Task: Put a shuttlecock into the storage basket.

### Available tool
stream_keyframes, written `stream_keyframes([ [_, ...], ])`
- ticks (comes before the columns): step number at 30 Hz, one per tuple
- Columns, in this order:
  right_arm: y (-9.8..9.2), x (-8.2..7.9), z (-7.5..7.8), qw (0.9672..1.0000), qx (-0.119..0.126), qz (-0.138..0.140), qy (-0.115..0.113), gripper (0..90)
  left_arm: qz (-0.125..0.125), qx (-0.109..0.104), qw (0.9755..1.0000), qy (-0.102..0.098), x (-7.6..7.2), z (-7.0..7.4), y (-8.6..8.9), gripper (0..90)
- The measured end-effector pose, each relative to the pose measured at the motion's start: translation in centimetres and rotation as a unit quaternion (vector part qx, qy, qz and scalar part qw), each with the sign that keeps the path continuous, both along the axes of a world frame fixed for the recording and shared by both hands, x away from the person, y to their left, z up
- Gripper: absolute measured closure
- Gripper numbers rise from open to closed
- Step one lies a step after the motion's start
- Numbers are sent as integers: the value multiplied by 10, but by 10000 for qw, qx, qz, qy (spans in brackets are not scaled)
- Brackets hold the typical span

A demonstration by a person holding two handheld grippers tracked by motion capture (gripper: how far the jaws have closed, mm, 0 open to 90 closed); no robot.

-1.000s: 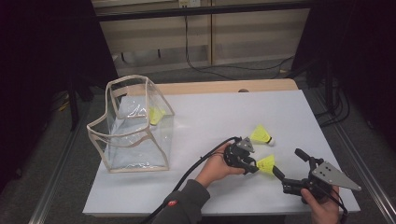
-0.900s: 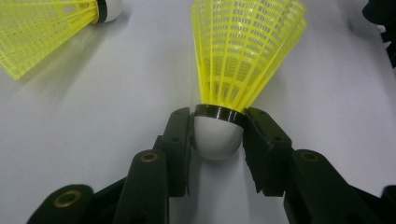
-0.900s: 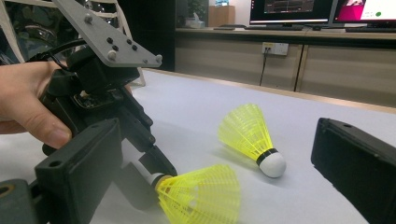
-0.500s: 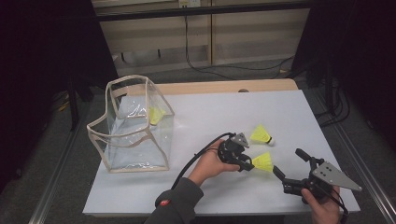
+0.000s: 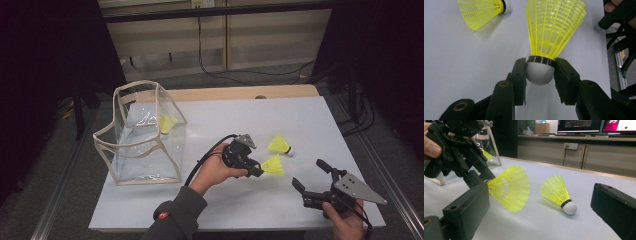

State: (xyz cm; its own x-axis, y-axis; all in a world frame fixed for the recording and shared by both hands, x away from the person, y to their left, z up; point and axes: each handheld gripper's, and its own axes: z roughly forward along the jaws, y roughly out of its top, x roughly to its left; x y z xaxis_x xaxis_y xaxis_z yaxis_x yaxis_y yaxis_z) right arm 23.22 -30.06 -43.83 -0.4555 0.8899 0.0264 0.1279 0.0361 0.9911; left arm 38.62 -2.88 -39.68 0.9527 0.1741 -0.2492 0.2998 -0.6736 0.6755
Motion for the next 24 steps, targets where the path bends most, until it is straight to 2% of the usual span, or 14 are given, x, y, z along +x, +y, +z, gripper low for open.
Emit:
stream_keyframes([
  [8,2,1,-1,10000,3,27,24,18,273,30,9996,61,3,15,15,631],
  [15,2,1,-1,10000,8,37,2,18,379,89,9992,83,5,25,23,631],
  [19,2,2,0,10000,10,36,-6,18,454,45,9989,117,5,30,26,631],
  [24,2,2,0,10000,24,42,1,18,517,117,9985,127,8,36,30,631],
])
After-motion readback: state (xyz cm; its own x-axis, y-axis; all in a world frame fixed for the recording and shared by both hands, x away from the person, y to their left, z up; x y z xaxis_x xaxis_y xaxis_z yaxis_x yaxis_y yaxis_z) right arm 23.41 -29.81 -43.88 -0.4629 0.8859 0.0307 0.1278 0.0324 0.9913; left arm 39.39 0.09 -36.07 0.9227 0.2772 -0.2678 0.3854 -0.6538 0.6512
